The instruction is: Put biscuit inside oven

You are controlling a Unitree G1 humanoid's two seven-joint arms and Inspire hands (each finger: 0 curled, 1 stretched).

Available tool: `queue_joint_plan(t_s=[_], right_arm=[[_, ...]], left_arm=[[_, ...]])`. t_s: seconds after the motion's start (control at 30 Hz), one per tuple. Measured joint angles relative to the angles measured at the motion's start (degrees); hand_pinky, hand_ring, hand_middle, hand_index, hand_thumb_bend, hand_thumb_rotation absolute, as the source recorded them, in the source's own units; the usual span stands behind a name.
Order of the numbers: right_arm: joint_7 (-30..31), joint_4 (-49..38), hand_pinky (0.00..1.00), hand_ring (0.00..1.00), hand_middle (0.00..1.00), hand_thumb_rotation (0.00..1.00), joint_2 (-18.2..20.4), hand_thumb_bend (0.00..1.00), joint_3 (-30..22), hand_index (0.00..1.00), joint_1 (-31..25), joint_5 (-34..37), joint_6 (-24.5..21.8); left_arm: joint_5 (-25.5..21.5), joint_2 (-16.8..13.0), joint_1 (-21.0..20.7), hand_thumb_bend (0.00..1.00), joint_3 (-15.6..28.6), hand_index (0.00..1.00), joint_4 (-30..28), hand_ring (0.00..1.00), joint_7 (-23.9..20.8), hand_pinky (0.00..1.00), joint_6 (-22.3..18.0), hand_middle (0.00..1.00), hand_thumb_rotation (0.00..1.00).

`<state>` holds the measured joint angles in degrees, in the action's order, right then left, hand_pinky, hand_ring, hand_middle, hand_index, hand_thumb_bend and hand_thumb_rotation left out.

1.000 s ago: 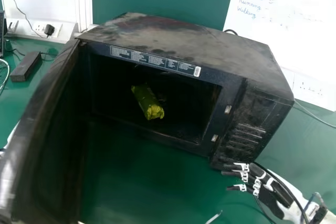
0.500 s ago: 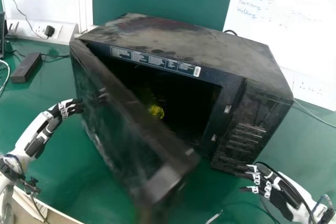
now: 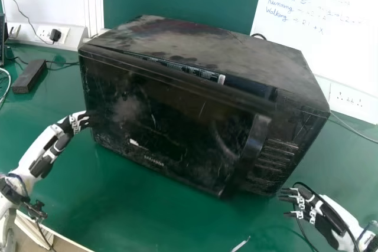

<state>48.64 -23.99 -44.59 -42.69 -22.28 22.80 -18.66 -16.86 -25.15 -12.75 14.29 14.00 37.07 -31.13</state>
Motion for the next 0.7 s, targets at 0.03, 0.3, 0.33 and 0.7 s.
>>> queue_joint_plan(t_s=[0.03, 0.3, 0.33, 0.7], right_arm=[[0.00, 0.05, 0.81, 0.86, 0.88, 1.00, -0.02, 0.82, -0.01, 0.90, -0.13, -0.11, 0.06], [-0.18, 0.01, 0.79, 0.84, 0.87, 1.00, -0.44, 0.83, -0.39, 0.88, -0.87, -0.62, 0.03], [-0.28, -0.03, 0.79, 0.84, 0.87, 1.00, -0.43, 0.83, -0.47, 0.88, -0.95, -0.92, 0.03], [-1.86, -1.61, 0.80, 0.84, 0.87, 1.00, -0.42, 0.86, -2.09, 0.88, -1.19, -0.96, -2.50]], left_arm=[[-0.05, 0.03, 0.00, 0.50, -0.11, 0.92, -0.01, 0.88, 0.14, 0.82, -0.05, 0.90, 0.94], [0.98, 0.03, 0.08, 0.55, -1.86, 0.88, -1.96, 0.83, 0.00, 0.79, 0.70, 0.87, 0.96], [0.99, 0.03, 0.08, 0.55, -2.09, 0.87, -2.16, 0.83, 0.00, 0.78, 0.78, 0.86, 0.96], [-0.32, 1.08, -2.57, 0.62, -5.15, 0.87, -1.23, 0.85, 4.37, 0.79, 2.48, 0.88, 0.94]])
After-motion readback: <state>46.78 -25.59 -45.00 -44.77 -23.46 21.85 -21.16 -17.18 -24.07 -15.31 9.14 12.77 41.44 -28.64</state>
